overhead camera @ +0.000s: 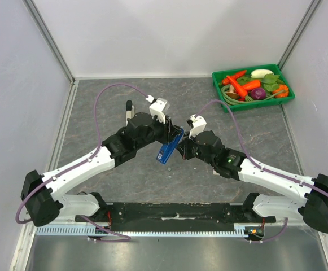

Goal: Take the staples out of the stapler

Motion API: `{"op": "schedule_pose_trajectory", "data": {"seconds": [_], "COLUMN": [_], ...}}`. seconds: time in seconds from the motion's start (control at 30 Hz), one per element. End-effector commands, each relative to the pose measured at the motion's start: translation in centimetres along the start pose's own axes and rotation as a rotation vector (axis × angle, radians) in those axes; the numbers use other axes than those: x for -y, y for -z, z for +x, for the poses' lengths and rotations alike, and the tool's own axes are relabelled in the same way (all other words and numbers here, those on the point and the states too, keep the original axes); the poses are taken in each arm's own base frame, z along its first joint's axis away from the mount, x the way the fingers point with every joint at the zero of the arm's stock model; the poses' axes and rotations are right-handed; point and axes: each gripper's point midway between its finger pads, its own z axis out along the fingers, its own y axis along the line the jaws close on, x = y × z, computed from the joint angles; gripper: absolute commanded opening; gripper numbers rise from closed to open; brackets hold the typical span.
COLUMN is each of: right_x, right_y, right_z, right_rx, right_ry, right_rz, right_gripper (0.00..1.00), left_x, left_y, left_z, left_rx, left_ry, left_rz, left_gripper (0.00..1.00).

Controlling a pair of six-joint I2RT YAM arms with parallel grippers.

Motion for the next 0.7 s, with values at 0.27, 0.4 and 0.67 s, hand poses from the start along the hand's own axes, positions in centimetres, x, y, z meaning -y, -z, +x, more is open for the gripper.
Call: {"op": "schedule_pose_trajectory", "data": {"seconds": [0.27,0.4,0.67], "right_x": [-3.4,-0.5,2.9], "right_y": [1.7,1.6,3.3], "right_z": [-6.5,-4.2,-0.4], "right_rx": [0.202,0.132,0.068], "right_ry": [0.009,0.048,0.052], "right_rz": [-0.101,0.017,0.113], "right_gripper": [0.08,0.09,0.11], "left_x": [-3.8,-6.6,-13.3], "left_y": [-4.1,-6.0,-10.1], "left_z": [-0.6,-1.0,0.2], "left_rx": [0.029,0.0,-0.095], "left_ry": [-0.091,-0.159,-0.134], "left_rz": [-0.257,-0.399,-0.526], "left_gripper": [0.02,0.02,0.02]}}
